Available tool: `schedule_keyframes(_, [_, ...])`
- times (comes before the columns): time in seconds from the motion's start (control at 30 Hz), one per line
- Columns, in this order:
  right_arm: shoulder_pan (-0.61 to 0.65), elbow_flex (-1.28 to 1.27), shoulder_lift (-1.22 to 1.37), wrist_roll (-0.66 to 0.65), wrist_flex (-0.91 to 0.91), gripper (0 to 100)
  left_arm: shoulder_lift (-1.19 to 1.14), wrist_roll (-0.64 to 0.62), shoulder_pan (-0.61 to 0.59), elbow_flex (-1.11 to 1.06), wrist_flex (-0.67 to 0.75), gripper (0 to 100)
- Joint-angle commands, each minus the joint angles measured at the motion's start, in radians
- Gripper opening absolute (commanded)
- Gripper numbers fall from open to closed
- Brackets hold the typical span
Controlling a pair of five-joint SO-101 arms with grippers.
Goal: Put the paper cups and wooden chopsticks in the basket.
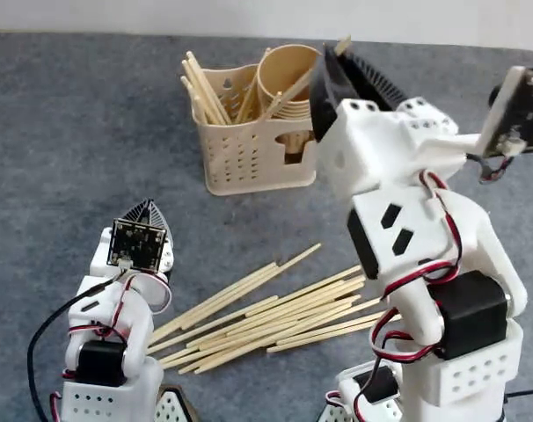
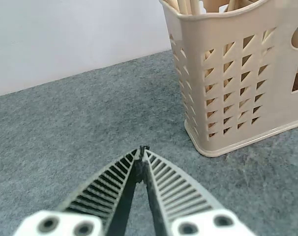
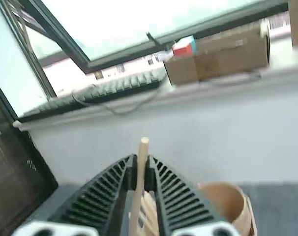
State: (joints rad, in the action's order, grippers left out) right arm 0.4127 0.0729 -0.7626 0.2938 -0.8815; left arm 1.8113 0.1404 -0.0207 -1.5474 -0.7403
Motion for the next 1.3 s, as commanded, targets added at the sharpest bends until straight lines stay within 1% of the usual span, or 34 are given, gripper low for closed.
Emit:
schedule_keyframes(0.0, [0.012, -0.031, -0.015, -0.078, 0.171, 0.5, 0.007, 0.008, -0.002, 0.007, 0.02, 1])
schedule_keyframes(0.27, [0.012, -0.344, -0.015, -0.226, 0.618, 0.5, 0.007, 0.008, -0.002, 0.007, 0.02, 1])
schedule_keyframes(0.33, [0.013, -0.41, -0.013, -0.262, 0.7, 0.5, 0.007, 0.008, -0.002, 0.007, 0.02, 1])
schedule_keyframes(0.43, [0.045, -0.484, -0.013, -0.313, 0.763, 0.5, 0.007, 0.008, -0.002, 0.007, 0.02, 1])
schedule_keyframes(0.6, [0.097, -0.527, 0.002, -0.35, 0.763, 0.5, 0.007, 0.008, -0.002, 0.007, 0.02, 1])
schedule_keyframes(0.67, [0.101, -0.527, 0.045, -0.35, 0.757, 0.5, 0.007, 0.008, -0.002, 0.007, 0.02, 1])
schedule_keyframes(0.73, [0.099, -0.519, 0.107, -0.35, 0.713, 0.5, 0.007, 0.008, -0.002, 0.007, 0.02, 1])
schedule_keyframes(1.03, [0.097, -0.257, 0.355, -0.347, 0.486, 0.5, 0.007, 0.008, -0.002, 0.007, 0.02, 1])
schedule_keyframes(1.27, [0.099, -0.093, 0.538, -0.348, 0.363, 0.5, 0.007, 0.008, -0.002, 0.007, 0.02, 1])
